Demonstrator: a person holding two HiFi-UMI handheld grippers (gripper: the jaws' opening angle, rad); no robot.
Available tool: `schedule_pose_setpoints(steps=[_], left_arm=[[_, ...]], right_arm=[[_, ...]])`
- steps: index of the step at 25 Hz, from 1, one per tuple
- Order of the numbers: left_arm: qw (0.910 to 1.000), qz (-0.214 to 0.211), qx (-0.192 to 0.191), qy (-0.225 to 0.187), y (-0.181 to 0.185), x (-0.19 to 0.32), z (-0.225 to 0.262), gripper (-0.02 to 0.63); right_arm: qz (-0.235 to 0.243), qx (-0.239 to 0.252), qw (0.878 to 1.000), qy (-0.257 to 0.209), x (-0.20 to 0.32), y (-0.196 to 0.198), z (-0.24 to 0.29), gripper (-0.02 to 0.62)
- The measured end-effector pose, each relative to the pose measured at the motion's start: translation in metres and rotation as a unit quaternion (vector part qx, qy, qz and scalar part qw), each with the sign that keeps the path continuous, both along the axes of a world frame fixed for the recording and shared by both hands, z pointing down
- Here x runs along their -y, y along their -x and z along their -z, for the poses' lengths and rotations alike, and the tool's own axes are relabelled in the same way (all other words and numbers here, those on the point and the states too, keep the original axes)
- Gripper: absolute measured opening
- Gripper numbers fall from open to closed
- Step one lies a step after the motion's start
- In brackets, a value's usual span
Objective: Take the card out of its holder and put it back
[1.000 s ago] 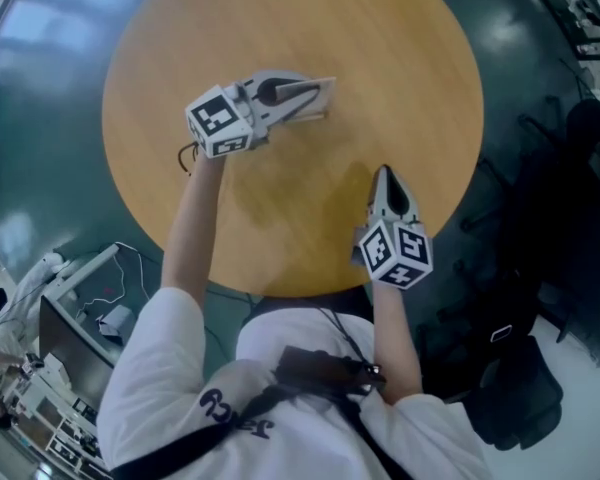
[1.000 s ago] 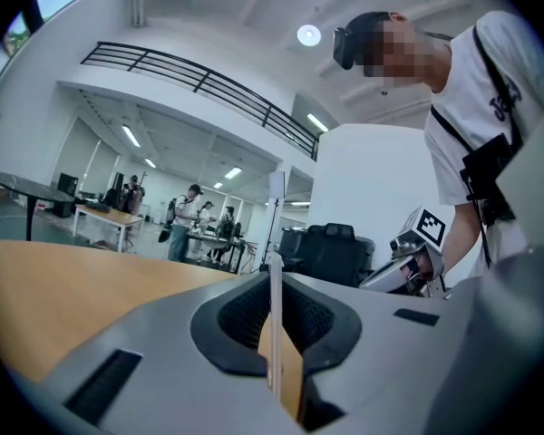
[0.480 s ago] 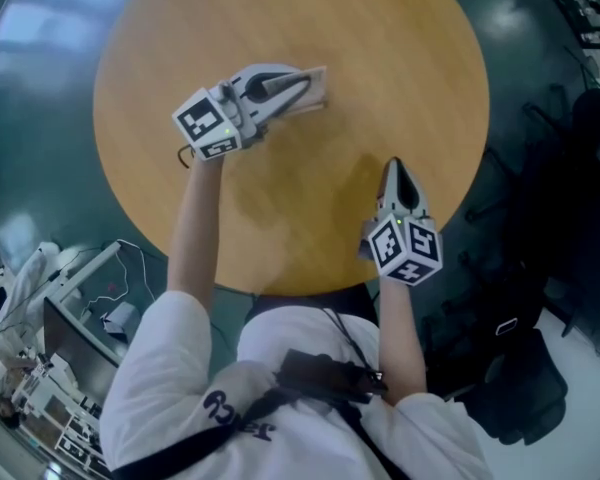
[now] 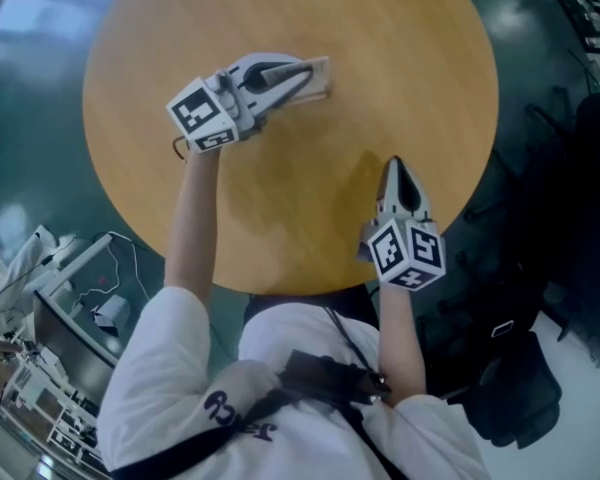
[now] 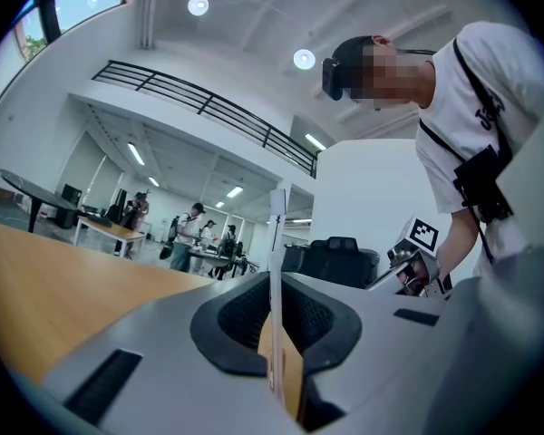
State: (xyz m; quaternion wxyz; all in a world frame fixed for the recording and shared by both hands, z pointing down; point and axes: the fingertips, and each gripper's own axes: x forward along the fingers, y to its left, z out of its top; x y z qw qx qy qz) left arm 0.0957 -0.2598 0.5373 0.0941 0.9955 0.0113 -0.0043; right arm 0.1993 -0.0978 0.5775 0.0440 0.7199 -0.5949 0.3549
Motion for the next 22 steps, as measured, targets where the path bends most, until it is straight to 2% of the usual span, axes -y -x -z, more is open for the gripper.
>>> schedule_pose_setpoints(steps=[9, 13, 16, 20, 22], left_arm=[[0.9956, -0.007, 0.084, -0.041, -0.009, -0.005, -0.02, 0.028], [0.9943, 0.004, 0.097, -0.045, -0.008, -0.001, -0.021, 0.028], [0.9902, 0.012, 0.13, -0.05, -0.007, 0.001, -0.03, 0.028], [0.9869, 0.036, 0.153, -0.037, -0.005, 0.004, -0.037, 0.031], [0.986, 0.053, 0.157, -0.022, 0.001, 0.01, -0.038, 0.067]], right_arm=[[0.037, 0.006, 0.999, -0.006, 0.008, 0.014, -0.005, 0.017], [0.049, 0.006, 0.999, -0.007, 0.011, 0.022, -0.003, 0.017], [0.053, 0.007, 0.999, -0.01, 0.013, 0.023, 0.0, 0.017], [0.053, 0.006, 0.998, -0.018, 0.013, 0.018, 0.008, 0.017], [0.053, 0.002, 0.998, -0.024, 0.014, 0.02, 0.013, 0.017]])
